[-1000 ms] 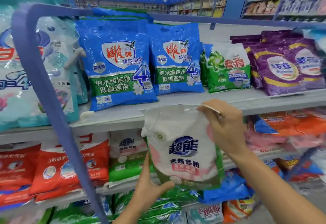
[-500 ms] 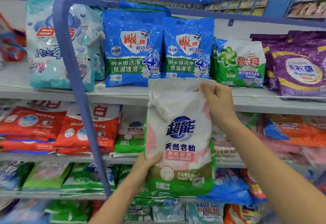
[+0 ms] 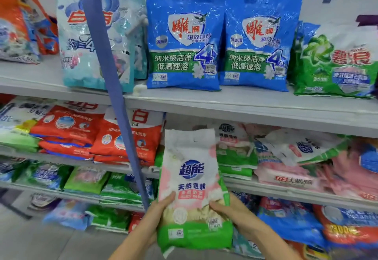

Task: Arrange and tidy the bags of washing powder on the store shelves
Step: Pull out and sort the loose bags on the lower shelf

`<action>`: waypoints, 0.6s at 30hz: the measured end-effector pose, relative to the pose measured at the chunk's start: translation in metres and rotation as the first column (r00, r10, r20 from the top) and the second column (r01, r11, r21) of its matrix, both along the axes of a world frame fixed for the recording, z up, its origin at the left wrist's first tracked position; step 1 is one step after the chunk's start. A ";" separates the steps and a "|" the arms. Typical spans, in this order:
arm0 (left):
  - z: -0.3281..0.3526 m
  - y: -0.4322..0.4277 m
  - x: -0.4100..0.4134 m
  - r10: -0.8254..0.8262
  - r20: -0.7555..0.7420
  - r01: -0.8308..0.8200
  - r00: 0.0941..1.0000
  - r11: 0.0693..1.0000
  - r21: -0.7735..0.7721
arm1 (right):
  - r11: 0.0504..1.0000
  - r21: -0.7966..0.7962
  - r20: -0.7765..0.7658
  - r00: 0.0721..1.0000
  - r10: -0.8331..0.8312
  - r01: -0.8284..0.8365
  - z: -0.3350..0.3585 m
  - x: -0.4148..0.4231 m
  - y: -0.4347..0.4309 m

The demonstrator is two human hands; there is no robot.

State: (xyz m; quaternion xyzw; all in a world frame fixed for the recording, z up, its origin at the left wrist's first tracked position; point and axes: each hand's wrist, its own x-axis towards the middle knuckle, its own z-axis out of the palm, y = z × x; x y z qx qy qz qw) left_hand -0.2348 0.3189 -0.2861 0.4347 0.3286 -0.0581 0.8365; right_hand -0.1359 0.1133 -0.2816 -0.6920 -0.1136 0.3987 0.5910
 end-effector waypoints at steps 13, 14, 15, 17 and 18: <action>0.037 0.094 0.135 -0.226 0.020 0.026 0.974 0.197 0.980 | 0.928 -0.301 0.543 0.839 -0.024 0.221 0.008 0.123 0.113; 0.029 0.093 0.133 -0.283 -0.075 0.091 0.956 0.044 0.995 | 0.873 -0.424 0.655 0.747 0.111 0.242 -0.001 0.118 0.116; 0.020 0.091 0.129 -0.331 -0.175 0.147 0.927 -0.109 0.983 | 0.810 -0.511 0.734 0.637 0.236 0.289 -0.008 0.111 0.118; 0.006 0.086 0.121 -0.345 -0.319 0.178 0.883 -0.383 0.906 | 0.726 -0.575 0.782 0.515 0.351 0.377 -0.014 0.100 0.123; 0.003 0.085 0.118 -0.334 -0.336 0.172 0.881 -0.436 0.883 | 0.723 -0.558 0.804 0.480 0.351 0.407 -0.014 0.096 0.124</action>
